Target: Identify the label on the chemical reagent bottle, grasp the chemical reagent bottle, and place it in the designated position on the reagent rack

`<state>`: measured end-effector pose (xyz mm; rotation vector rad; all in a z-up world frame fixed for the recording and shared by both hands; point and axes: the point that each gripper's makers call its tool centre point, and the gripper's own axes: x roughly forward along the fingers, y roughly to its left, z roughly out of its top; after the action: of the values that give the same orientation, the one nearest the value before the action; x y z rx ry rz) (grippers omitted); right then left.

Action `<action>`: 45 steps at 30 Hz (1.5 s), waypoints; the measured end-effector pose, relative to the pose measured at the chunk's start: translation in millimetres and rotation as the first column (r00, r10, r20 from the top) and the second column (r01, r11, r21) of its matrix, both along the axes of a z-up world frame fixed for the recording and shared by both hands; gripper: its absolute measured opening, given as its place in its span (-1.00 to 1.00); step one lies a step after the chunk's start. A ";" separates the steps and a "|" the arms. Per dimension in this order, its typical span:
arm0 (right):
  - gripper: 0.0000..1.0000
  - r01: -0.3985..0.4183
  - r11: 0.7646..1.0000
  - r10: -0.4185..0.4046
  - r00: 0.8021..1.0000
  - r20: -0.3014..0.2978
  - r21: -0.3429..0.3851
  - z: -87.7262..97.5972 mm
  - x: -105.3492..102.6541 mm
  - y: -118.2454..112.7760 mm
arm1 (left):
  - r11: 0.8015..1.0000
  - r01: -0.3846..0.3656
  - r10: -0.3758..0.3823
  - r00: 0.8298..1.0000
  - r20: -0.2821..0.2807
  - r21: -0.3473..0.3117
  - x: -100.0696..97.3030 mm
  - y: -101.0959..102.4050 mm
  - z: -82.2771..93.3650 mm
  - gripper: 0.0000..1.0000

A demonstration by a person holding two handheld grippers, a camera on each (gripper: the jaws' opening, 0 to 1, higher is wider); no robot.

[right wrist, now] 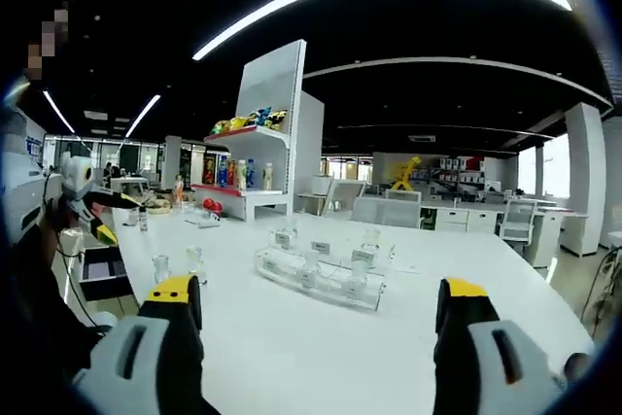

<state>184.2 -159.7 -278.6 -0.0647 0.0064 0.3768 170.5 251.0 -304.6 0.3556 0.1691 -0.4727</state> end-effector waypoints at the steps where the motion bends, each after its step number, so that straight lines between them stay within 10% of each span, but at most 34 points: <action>1: 0.94 0.007 1.000 -0.007 1.000 0.001 0.010 -2.0 -1.3 -4.1 | 1.000 0.000 0.000 1.000 0.002 0.002 -0.7 -0.5 0.4 0.75; 19: 0.94 0.070 0.995 -0.067 0.997 -0.047 0.071 -23.5 -13.3 -31.2 | 1.000 -0.003 0.003 1.000 0.015 0.006 -4.2 -2.2 5.1 0.75; 45: 0.94 -0.037 0.999 0.038 0.995 -0.089 0.017 -42.5 -4.9 14.9 | 1.000 -0.021 0.020 0.999 0.032 0.012 -6.3 6.7 10.6 0.75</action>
<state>179.3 -144.7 -321.1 -0.0328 0.0911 0.4173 164.2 257.6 -294.0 0.3725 0.1448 -0.4458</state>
